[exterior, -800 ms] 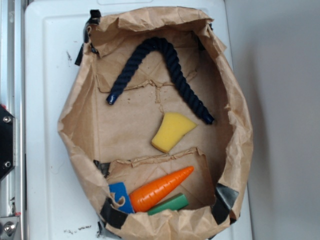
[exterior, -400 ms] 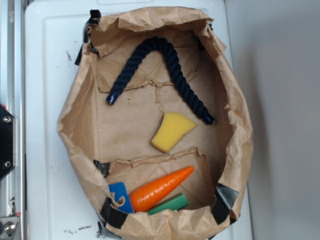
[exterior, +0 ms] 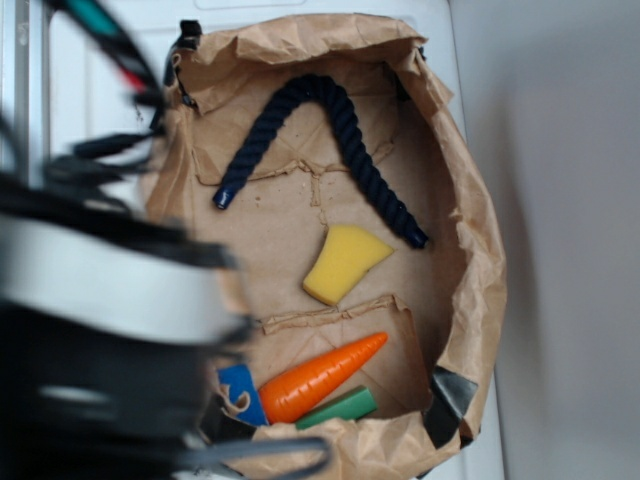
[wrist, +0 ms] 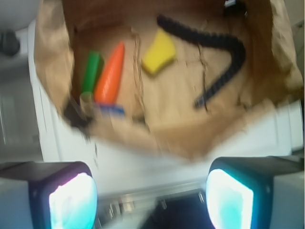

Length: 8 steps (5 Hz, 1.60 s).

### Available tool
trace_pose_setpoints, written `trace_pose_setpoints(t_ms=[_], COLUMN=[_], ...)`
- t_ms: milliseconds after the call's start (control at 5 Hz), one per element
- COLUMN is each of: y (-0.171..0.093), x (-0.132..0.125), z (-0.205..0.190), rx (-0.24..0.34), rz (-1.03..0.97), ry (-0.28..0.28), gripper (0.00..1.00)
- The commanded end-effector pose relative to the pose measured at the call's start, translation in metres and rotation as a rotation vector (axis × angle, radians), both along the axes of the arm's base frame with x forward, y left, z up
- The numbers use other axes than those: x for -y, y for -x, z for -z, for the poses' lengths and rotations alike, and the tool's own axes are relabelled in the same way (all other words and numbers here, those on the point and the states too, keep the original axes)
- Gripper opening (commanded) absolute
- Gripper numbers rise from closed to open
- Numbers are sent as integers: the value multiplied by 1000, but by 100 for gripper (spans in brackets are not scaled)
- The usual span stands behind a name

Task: Grab the green sponge.

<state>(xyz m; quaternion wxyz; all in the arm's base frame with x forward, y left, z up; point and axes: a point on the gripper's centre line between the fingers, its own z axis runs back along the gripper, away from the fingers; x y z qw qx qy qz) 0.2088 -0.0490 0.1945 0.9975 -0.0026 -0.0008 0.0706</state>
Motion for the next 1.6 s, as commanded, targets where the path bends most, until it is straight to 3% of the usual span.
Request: trace_pose_setpoints(t_ms=[0, 600, 1000, 1200, 1400], y=[-42, -42, -63, -73, -82], x=[-9, -9, -36, -43, -52], z=[-1, -1, 52, 77, 90], rx=[82, 82, 110, 95, 102], rz=[-193, -193, -361, -422, -465], ry=[31, 31, -10, -27, -19], gripper=[100, 100, 100, 100, 100])
